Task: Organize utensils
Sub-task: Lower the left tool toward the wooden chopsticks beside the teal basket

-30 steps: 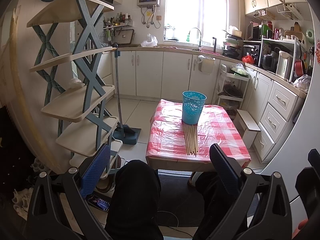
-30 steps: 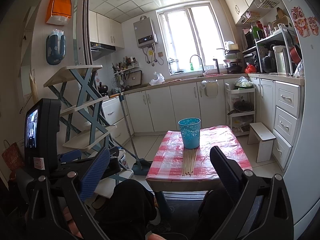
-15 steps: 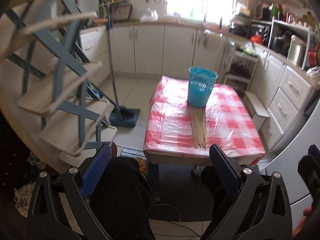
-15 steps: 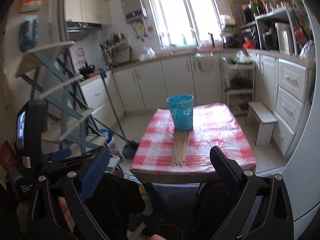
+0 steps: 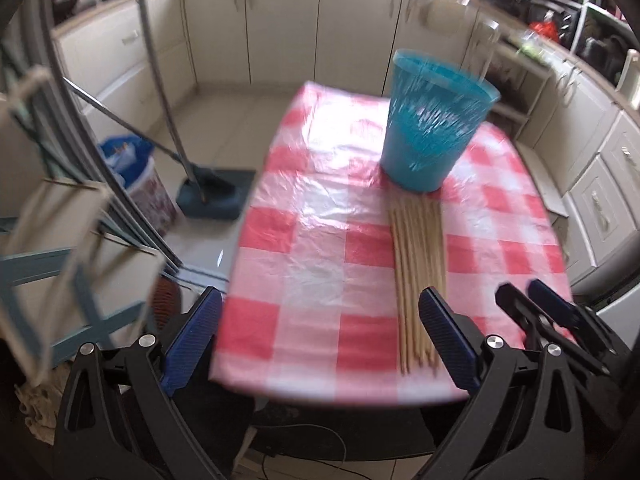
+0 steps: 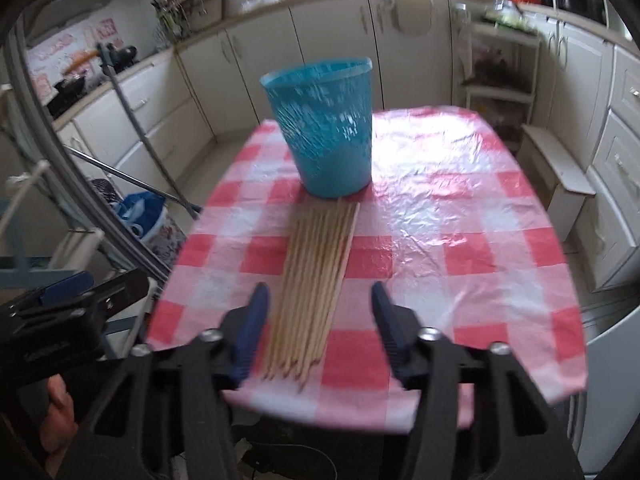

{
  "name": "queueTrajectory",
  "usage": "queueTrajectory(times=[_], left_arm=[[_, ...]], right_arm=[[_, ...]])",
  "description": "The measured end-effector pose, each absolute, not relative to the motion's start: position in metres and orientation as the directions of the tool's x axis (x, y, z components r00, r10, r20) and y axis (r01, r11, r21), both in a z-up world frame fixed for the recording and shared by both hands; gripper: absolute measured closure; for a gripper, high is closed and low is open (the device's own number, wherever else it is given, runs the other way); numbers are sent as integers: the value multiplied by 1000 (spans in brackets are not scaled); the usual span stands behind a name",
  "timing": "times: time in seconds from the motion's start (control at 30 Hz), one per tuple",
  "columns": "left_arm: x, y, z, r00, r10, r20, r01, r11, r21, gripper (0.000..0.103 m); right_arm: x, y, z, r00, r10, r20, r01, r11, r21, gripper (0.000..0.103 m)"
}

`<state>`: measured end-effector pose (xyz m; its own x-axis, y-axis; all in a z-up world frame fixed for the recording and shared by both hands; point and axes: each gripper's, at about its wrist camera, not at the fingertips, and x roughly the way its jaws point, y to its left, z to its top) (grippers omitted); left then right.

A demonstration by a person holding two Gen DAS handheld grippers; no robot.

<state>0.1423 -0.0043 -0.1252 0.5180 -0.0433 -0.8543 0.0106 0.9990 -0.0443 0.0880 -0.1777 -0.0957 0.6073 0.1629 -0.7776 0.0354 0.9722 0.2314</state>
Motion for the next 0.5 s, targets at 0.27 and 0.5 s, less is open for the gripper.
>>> queueTrajectory(times=[0.27, 0.5], left_arm=[[210, -27, -186, 445, -32, -895, -18, 999, -45, 8], [235, -40, -209, 418, -23, -908, -13, 999, -31, 8]], right_arm=[[167, -184, -147, 552, 158, -819, 55, 973, 226, 68], [180, -192, -158, 555, 163, -816, 2, 980, 198, 75]])
